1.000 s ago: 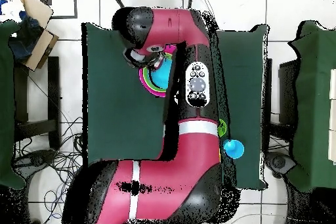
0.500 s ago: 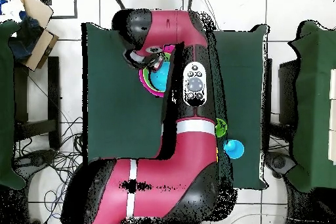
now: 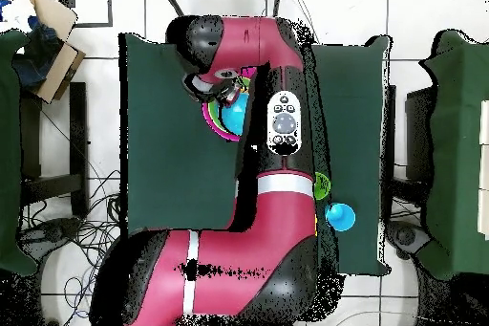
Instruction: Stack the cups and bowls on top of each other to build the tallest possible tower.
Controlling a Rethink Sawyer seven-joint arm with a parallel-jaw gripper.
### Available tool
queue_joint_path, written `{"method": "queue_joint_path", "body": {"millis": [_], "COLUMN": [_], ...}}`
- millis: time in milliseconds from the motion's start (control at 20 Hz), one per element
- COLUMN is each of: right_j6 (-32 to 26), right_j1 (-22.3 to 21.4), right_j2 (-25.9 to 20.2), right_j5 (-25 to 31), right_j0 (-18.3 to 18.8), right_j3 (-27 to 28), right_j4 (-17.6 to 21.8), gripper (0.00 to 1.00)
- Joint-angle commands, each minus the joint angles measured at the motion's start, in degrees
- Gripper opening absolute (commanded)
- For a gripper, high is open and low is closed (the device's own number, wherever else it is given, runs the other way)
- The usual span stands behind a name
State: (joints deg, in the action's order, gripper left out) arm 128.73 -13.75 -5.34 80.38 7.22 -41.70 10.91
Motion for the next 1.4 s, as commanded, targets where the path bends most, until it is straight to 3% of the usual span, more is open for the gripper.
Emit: {"method": "queue_joint_path", "body": {"millis": [50,550,1400], "right_j6": [-0.19,-1.0,-2.44], "right_j1": [0.65,0.9,4.59], "right_j2": [-2.21,-2.02,-2.52], "right_j5": [0.19,-1.88,-3.37], "right_j0": [-0.7,-0.25,-0.01], "right_j3": [0.26,-0.66,3.67], "right_j4": [0.4,0.11,0.89], "gripper": [0.0,0.0,0.0]}}
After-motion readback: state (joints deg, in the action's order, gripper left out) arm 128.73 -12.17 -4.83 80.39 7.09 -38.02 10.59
